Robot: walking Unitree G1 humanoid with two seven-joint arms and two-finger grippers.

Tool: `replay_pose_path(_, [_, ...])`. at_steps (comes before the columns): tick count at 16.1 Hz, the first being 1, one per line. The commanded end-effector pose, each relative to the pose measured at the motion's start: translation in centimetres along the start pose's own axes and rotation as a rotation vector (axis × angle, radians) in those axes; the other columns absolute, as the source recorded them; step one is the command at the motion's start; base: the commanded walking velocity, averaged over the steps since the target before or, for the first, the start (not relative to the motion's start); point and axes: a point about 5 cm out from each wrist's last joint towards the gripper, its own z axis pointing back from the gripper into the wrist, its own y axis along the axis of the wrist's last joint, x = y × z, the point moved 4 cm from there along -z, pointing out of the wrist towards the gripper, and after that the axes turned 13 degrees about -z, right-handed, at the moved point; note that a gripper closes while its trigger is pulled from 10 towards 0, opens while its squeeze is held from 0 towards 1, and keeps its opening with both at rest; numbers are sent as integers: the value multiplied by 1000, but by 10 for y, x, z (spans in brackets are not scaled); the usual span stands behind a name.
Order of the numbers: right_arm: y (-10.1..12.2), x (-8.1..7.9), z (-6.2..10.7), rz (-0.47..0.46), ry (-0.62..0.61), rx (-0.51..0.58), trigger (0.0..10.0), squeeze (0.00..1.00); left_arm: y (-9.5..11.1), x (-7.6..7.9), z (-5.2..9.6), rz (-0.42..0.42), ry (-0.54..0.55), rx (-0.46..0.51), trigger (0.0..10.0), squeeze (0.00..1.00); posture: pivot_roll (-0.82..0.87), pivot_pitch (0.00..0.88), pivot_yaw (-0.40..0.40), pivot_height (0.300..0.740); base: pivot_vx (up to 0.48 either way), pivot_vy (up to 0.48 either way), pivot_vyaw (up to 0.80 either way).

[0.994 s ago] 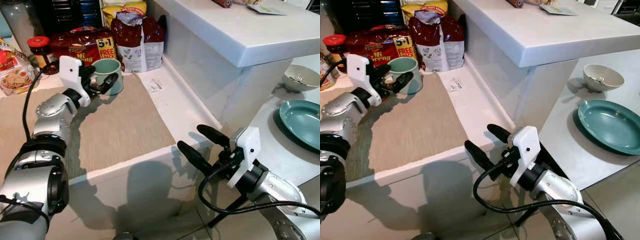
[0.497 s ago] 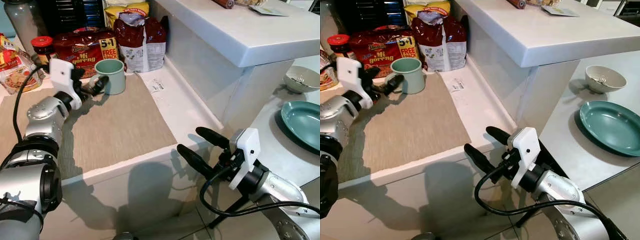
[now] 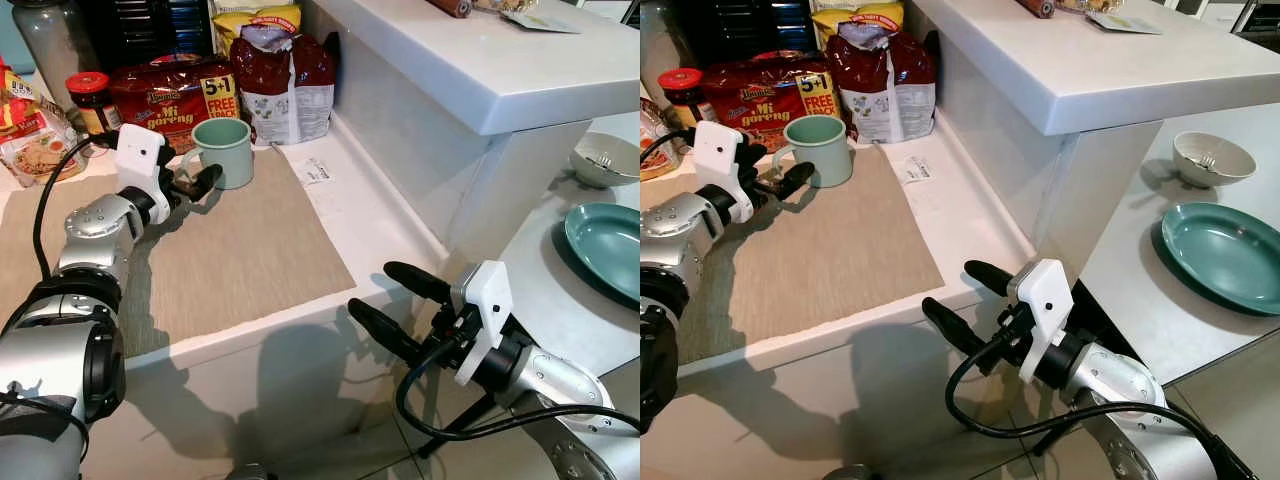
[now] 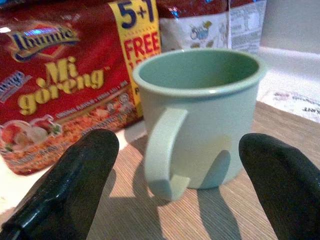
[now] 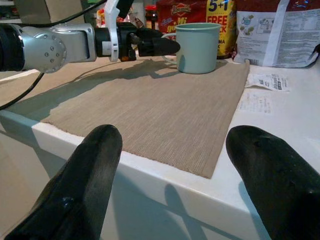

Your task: Setting the table

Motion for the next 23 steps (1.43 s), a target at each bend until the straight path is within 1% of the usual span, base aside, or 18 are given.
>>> replay_pose_path(1, [3,-5,1,17,21,-2,10000,0,4,10,-6,0,-62,-2,10000,0,-15,0,6,740,0,0,0])
replay_pose_path(3, [3,-5,1,15,19,-2,10000,0,3,16,-7,2,-96,-1,6627,0,-15,0,7,740,0,0,0])
replay_pose_path(4, [2,-5,1,13,19,-2,10000,0,2,19,-7,-9,-110,-10,4353,0,-14,0,9,740,0,0,0])
replay_pose_path(5, [2,-5,1,13,19,-2,10000,0,1,20,-8,-12,-113,-13,3686,0,-14,0,9,740,0,0,0])
replay_pose_path(6, [1,-6,1,13,21,-2,10000,0,1,23,-8,-9,-124,-13,2784,0,-14,0,12,740,0,0,0])
replay_pose_path(7, [1,-6,0,15,22,-3,10000,0,3,26,-9,-6,-151,-4,941,0,-16,0,17,740,0,0,0])
replay_pose_path(8, [1,-5,0,16,19,-2,10000,0,5,28,-9,7,-177,14,157,0,-16,0,19,740,0,0,0])
replay_pose_path(9, [1,-5,1,17,14,-1,10000,0,6,28,-8,9,-189,21,0,0,-16,0,19,740,0,0,0])
replay_pose_path(11, [0,-4,1,18,12,-2,10000,0,5,26,-6,2,-191,21,0,0,-4,0,14,740,0,0,0])
replay_pose_path(14, [0,-4,-2,13,18,1,10000,0,4,17,-4,1,-134,15,0,0,5,0,4,740,0,0,0])
replay_pose_path(16, [1,-3,-3,14,20,4,10000,0,4,16,-5,11,-117,16,0,0,5,0,4,740,0,0,0])
replay_pose_path(23, [2,-4,-5,13,27,8,10000,0,-2,14,-5,30,-77,-28,0,0,17,0,-1,740,0,0,0])
